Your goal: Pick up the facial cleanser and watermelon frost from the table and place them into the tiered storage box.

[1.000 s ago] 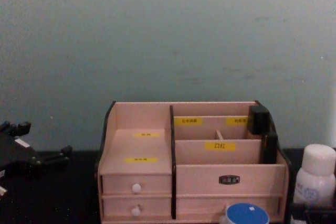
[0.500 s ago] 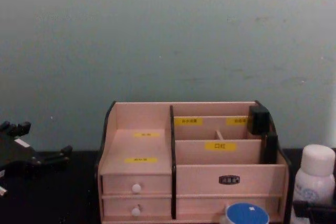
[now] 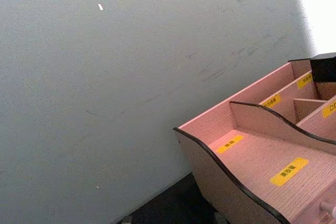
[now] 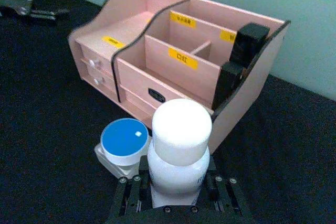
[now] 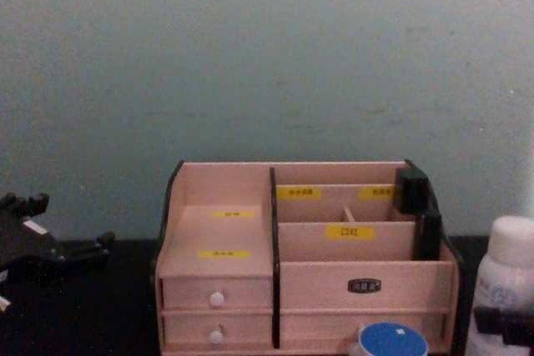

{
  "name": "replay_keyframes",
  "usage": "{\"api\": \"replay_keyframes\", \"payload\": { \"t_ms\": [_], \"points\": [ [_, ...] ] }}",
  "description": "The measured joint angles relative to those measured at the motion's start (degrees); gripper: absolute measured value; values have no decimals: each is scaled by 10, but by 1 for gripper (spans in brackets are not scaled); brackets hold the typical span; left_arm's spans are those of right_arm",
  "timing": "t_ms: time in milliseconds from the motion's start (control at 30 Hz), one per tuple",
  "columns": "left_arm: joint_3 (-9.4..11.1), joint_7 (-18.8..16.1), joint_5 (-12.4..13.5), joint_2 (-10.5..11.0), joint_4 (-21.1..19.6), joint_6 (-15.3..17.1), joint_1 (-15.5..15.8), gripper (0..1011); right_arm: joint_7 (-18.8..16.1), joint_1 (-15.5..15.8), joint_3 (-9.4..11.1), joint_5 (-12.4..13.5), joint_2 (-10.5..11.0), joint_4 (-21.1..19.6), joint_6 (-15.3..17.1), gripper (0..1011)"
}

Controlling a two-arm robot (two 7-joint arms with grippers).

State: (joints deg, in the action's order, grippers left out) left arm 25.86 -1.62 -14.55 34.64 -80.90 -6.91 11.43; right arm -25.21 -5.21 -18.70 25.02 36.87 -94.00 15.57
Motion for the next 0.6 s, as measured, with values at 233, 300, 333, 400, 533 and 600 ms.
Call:
{"api": "replay_keyframes", "payload": {
  "t_ms": [233,300,333,400,533,600],
  "points": [
    [0,0,0,0,0,0,0,1001,-11,15,23,34,24,-43,11,596],
    [0,0,0,0,0,0,0,1001,-12,16,27,41,29,-51,13,596],
    [0,0,0,0,0,0,0,1001,-13,16,29,44,31,-56,13,596],
    [0,0,0,0,0,0,0,1001,-15,14,34,54,35,-66,14,596],
    [0,0,0,0,0,0,0,1001,-17,0,37,65,38,-77,13,596],
    [0,0,0,0,0,0,0,1001,-18,-9,36,67,38,-79,12,596]
  ]
}}
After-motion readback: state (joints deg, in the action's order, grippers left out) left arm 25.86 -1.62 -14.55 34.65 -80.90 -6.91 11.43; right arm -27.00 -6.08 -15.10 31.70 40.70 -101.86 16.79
